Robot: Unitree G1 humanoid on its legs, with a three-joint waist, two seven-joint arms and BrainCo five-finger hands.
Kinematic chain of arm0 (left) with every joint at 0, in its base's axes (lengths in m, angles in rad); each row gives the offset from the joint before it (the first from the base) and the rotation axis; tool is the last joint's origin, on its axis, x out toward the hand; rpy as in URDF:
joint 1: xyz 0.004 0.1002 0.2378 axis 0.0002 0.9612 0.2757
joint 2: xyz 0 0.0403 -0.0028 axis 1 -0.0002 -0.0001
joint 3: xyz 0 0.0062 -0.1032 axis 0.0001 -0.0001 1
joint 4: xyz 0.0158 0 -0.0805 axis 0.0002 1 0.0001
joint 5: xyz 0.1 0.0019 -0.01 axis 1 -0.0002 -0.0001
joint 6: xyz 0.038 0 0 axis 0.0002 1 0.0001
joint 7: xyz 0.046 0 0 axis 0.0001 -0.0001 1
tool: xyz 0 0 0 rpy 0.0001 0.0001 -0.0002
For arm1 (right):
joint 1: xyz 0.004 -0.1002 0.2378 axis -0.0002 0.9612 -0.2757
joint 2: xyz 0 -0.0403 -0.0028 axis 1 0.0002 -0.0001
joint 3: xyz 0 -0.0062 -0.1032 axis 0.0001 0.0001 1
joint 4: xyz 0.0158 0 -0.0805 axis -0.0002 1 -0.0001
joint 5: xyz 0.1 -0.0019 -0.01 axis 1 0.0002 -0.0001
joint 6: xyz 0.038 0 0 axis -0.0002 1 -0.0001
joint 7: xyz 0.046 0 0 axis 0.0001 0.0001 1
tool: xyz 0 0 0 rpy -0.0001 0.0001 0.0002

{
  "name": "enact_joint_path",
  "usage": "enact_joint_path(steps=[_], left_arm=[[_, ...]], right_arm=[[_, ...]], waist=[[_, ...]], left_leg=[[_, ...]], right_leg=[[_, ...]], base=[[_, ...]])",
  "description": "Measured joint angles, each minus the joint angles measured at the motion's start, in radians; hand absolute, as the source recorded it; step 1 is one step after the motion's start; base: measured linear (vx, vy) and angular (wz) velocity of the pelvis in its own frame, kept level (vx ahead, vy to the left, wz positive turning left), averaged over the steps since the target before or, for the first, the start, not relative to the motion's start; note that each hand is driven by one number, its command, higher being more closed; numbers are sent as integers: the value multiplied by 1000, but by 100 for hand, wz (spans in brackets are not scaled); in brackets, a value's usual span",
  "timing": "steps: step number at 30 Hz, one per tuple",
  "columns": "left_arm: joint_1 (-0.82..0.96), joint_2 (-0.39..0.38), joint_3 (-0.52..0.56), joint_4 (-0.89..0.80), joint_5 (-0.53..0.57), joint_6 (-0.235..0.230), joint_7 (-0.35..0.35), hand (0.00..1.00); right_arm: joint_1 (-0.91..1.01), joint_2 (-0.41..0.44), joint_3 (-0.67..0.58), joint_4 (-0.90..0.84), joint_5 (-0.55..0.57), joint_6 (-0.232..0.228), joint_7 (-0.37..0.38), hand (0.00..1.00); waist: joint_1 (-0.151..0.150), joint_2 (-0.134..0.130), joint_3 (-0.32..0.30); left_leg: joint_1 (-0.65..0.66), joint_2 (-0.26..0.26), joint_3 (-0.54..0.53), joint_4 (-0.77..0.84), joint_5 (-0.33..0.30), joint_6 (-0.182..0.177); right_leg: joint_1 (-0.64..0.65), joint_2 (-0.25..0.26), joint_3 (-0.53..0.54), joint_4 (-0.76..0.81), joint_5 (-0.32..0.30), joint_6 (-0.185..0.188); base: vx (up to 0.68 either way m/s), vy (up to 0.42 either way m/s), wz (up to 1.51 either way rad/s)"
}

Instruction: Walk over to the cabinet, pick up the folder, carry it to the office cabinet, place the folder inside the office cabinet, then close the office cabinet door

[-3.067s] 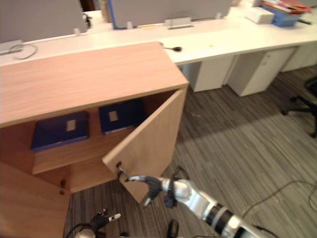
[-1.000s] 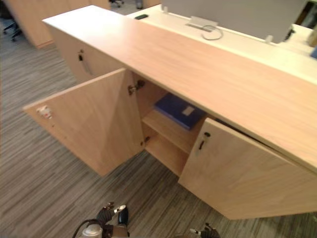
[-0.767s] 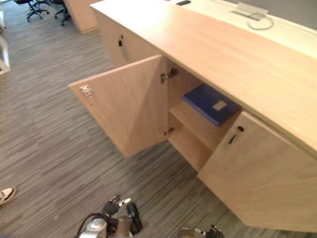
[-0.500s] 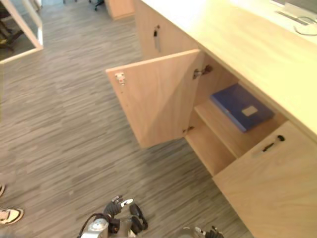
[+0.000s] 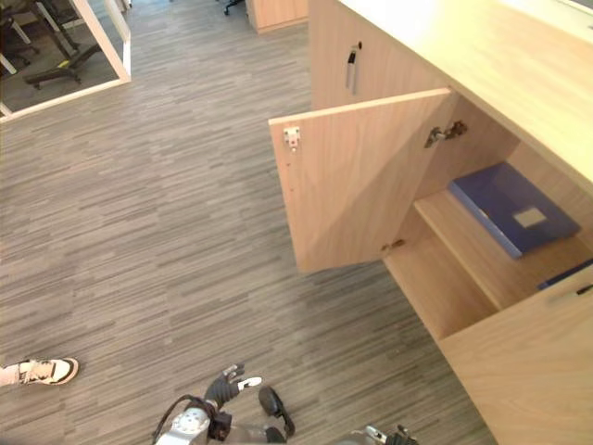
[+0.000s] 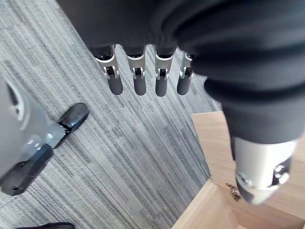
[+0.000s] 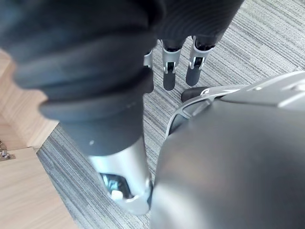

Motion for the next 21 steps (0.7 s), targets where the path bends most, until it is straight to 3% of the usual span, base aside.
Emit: enact_joint_path(steps=[2, 4, 5, 6, 8, 10, 12, 13, 15, 17, 18, 19, 20, 21], left_arm=[[0, 1, 0, -39, -3, 0, -9, 0], [-4, 4, 3, -73, -4, 1, -11, 0], [-8, 7, 3, -80, -5, 0, -11, 0], [-15, 15, 5, -85, -10, 0, -10, 0], [-26, 38, 5, -85, -12, 1, -4, 0], [-43, 40, 9, -84, -13, 1, -2, 0], [-58, 40, 22, -81, -17, 0, 0, 0], [-63, 23, 38, -74, -18, 0, 3, 0], [-56, 4, 92, -67, -30, 2, 10, 0], [-64, 6, 159, -54, -63, 2, 22, 0], [-76, 4, 194, -37, -83, 3, 29, 0], [-82, 1, 231, -34, -91, 4, 34, 0], [-84, 0, 247, -34, -94, 4, 37, 0], [-87, 0, 272, -31, -100, 9, 42, 0]], right_arm=[[0, -4, 0, -8, 1, 1, 1, 0], [-8, -25, 2, -14, 7, -3, 10, 0], [-8, -25, 6, -14, 7, -3, 10, 0], [-9, -26, 25, -14, 5, -3, 11, 0], [-10, -20, 50, -13, 0, -3, 10, 0], [-7, -9, 49, -13, 0, -3, 10, 0], [-4, -3, 44, -6, -1, -1, 10, 0], [-3, -5, 30, -3, 0, 1, 10, 0], [-3, -10, 7, -4, -3, 7, 10, 0], [5, -1, -9, -4, -2, 10, 9, 0], [26, 0, -13, -4, -2, 11, 9, 0], [44, 6, -40, -2, -2, 13, 8, 0], [52, 8, -54, -1, -2, 15, 7, 0], [62, 13, -84, 0, -2, 17, 5, 0]], waist=[[-4, 1, 2], [-16, 27, 3], [-20, 30, 9], [-20, 38, 17], [-21, 41, 19], [-28, 40, 19], [-42, 18, 12], [-53, 29, 13], [-43, 46, 10], [-35, 43, 12], [-36, 40, 13], [-36, 43, 11], [-35, 43, 11], [-33, 43, 11]], left_leg=[[16, -24, 4, -1, -31, 6], [50, -18, -2, 1, -54, 15], [63, -6, -3, 3, -60, 10], [83, 24, -4, 5, -65, -6], [114, 74, 3, 11, -72, -34], [121, 88, 0, 24, -75, -46], [125, 68, -4, 41, -90, -67], [130, 70, -13, 40, -93, -73], [139, 105, 18, 45, -107, -106], [134, 168, 55, 130, -148, -138], [106, 241, 60, 268, -212, -149], [72, 337, 67, 434, -278, -145], [58, 380, 77, 514, -299, -132], [38, 469, 97, 653, -320, -96]], right_leg=[[-9, -40, 9, 62, -20, -53], [-140, -82, 90, 345, 27, -152], [-160, -69, 108, 388, 19, -145], [-191, -11, 131, 416, -14, -112], [-234, 122, 144, 327, -36, -91], [-244, 179, 150, 220, -31, -88], [-258, 202, 215, 107, 68, -113], [-256, 207, 226, 110, 90, -90], [-250, 250, 245, 78, 87, -95], [-219, 292, 258, 43, 79, -109], [-191, 325, 260, 26, 71, -123], [-162, 366, 259, 17, 67, -141], [-145, 384, 259, 9, 67, -147], [-113, 419, 257, -2, 67, -150]], base=[[43, 52, -2], [42, 95, -3], [57, 70, 0], [73, -22, -6], [107, -140, -12], [93, -206, 1], [73, -229, 16], [105, -181, 0], [144, -157, -44], [176, -218, -56], [229, -350, -34], [307, -421, -30], [338, -394, -35], [344, -317, -36]])
